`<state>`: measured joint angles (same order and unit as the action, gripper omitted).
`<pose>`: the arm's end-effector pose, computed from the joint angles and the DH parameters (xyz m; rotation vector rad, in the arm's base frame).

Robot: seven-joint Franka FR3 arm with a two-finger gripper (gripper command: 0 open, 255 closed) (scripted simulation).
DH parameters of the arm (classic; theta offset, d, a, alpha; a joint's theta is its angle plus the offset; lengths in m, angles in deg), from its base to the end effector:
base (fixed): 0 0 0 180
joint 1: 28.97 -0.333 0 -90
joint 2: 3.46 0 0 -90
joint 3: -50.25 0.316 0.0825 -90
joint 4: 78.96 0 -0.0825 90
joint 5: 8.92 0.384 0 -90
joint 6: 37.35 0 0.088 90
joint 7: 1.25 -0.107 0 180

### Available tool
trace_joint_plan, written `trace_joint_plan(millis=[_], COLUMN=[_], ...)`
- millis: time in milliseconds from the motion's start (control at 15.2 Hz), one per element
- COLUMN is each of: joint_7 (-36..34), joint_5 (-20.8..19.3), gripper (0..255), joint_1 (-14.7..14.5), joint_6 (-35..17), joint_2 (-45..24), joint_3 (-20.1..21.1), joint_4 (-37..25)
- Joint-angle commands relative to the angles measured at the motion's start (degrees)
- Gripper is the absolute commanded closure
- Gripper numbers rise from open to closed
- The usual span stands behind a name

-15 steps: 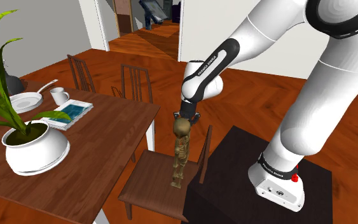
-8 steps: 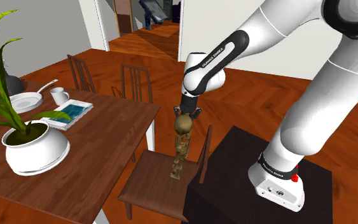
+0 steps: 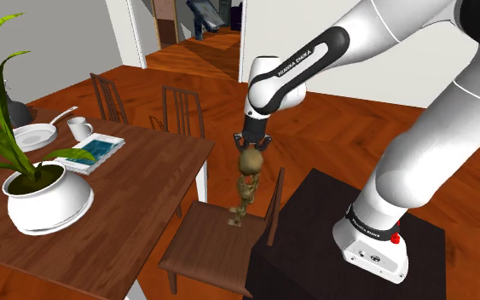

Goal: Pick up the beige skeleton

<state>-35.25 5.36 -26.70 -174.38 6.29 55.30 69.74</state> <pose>0.4262 0.0220 0.3130 -2.8065 1.0756 0.1184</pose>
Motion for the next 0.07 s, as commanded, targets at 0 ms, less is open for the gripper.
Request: trace_joint_plan(millis=[0], joint_7=[-0.22], joint_5=[-0.08], gripper=[255], joint_1=[-0.01], joint_6=[0.57], joint_2=[0.50], joint_3=[0.04], joint_4=[-0.18])
